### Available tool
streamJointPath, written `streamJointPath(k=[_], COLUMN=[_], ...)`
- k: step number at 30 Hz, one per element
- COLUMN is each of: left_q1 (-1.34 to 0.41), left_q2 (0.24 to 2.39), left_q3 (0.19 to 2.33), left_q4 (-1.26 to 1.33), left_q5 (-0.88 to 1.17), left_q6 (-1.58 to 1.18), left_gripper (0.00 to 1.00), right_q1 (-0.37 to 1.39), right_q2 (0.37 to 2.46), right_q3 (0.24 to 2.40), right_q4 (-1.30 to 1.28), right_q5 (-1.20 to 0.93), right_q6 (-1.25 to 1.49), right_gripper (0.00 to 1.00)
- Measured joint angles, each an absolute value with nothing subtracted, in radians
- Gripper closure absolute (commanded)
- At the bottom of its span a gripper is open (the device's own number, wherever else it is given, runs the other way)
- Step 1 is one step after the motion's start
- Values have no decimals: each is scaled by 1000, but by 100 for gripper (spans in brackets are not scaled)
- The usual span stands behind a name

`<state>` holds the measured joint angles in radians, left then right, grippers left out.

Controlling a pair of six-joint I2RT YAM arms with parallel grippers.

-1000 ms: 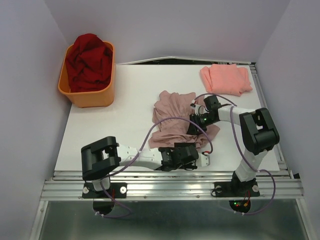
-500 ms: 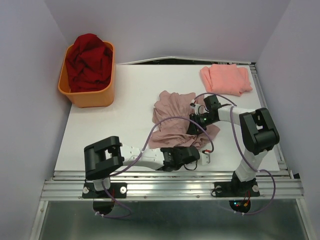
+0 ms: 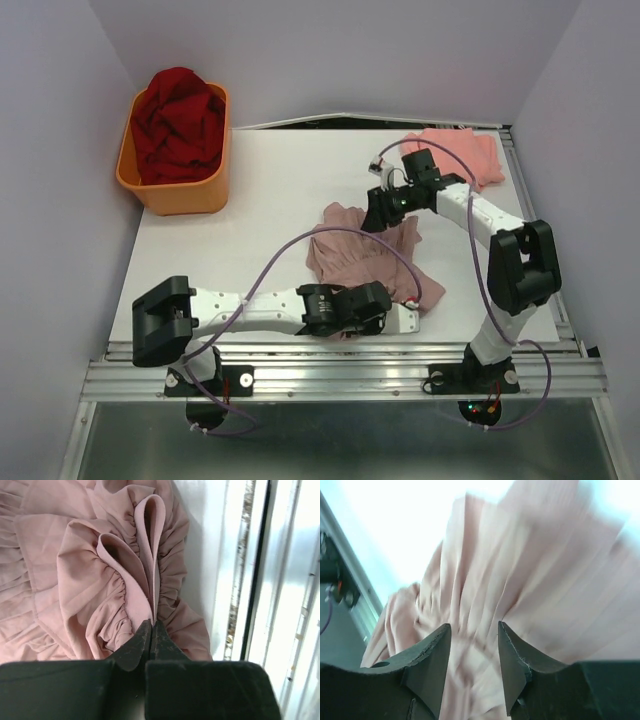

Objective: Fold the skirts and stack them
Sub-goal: Fold the skirt

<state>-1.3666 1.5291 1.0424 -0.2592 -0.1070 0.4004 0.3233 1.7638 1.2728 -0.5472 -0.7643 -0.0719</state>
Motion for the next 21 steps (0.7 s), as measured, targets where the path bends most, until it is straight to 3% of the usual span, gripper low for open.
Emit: streamJointPath(k=[5, 10, 14, 19, 21], left_q1=[-1360, -1346, -1328, -1266, -1213], left_q2=[1505, 1496, 1496, 1496, 1504], left_q3=[1042, 1073, 1136, 1216, 1259], left_q4=[-311, -374, -413, -468, -494], left_q5=[-1, 102, 154, 226, 252], left_q6=[387, 384, 398, 439, 455], left_gripper=[100, 100, 100, 100, 100], right_q1=[315, 314, 307, 310, 315], right_q2=[1881, 2082, 2203, 2201, 2192], right_q3=[1515, 1596, 1596, 1563, 1522], right_q4=[-566, -580, -614, -623, -630], right_q5=[-747, -712, -765, -822, -860], right_q6=[-136, -173, -175, -204, -215], right_gripper=[52, 54, 65, 78, 78])
